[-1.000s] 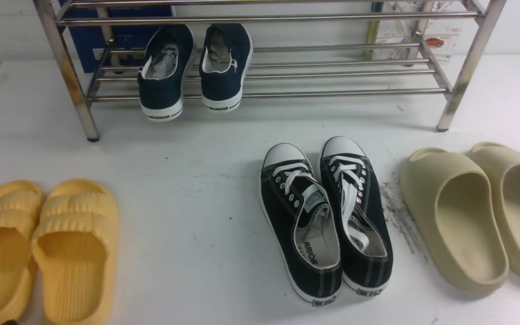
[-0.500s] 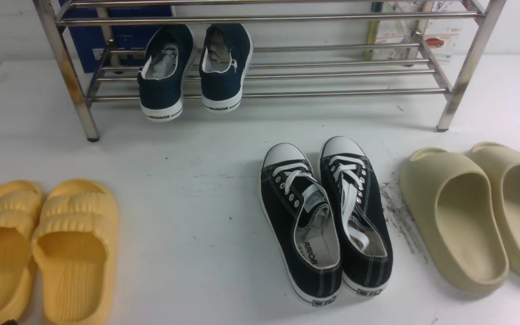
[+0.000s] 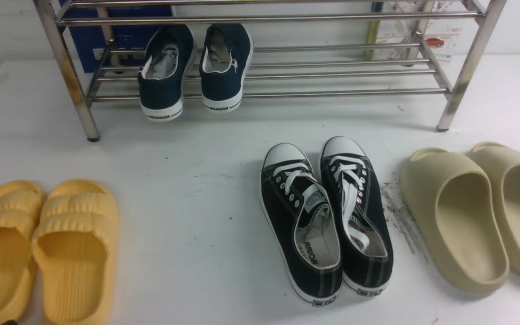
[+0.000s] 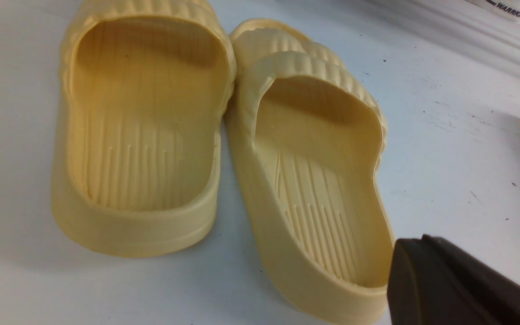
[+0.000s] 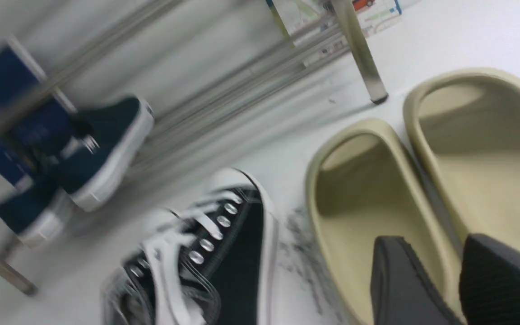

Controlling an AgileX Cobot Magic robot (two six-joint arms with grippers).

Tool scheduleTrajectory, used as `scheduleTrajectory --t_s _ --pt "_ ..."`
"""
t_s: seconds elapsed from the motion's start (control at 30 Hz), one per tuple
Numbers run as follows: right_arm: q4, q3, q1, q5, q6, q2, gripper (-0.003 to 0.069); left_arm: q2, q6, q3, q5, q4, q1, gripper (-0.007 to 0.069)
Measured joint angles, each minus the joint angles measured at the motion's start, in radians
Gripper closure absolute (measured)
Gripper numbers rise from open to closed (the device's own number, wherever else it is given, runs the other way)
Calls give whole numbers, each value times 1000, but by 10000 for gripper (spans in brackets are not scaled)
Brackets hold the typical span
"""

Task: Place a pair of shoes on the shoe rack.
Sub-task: Use the right arm to grab the shoe closest to it

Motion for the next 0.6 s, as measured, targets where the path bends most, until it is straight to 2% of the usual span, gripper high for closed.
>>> scheduleTrajectory --t_s 0.1,0.2,0.27,0.3,0.33,0.47,0.5,0.53,0.6 --pt "62 -7 0 -16 21 0 428 0 0 0 0 0 0 631" --pt "75 -77 0 97 19 25 463 0 0 0 0 0 0 629" --pt "57 -250 0 311 -59 154 530 0 0 0 0 0 0 629" --pt "55 -250 0 328 -68 166 530 0 0 0 0 0 0 628" --pt "36 -353 0 450 -128 264 566 0 0 0 0 0 0 627" --pt "9 -636 0 756 -279 602 635 0 0 0 0 0 0 624" --pt "9 -647 0 756 -279 602 637 0 0 0 0 0 0 624" --pt "8 -723 0 824 -325 740 645 0 0 0 0 0 0 624" --pt "17 -783 0 865 -345 848 646 0 0 0 0 0 0 624"
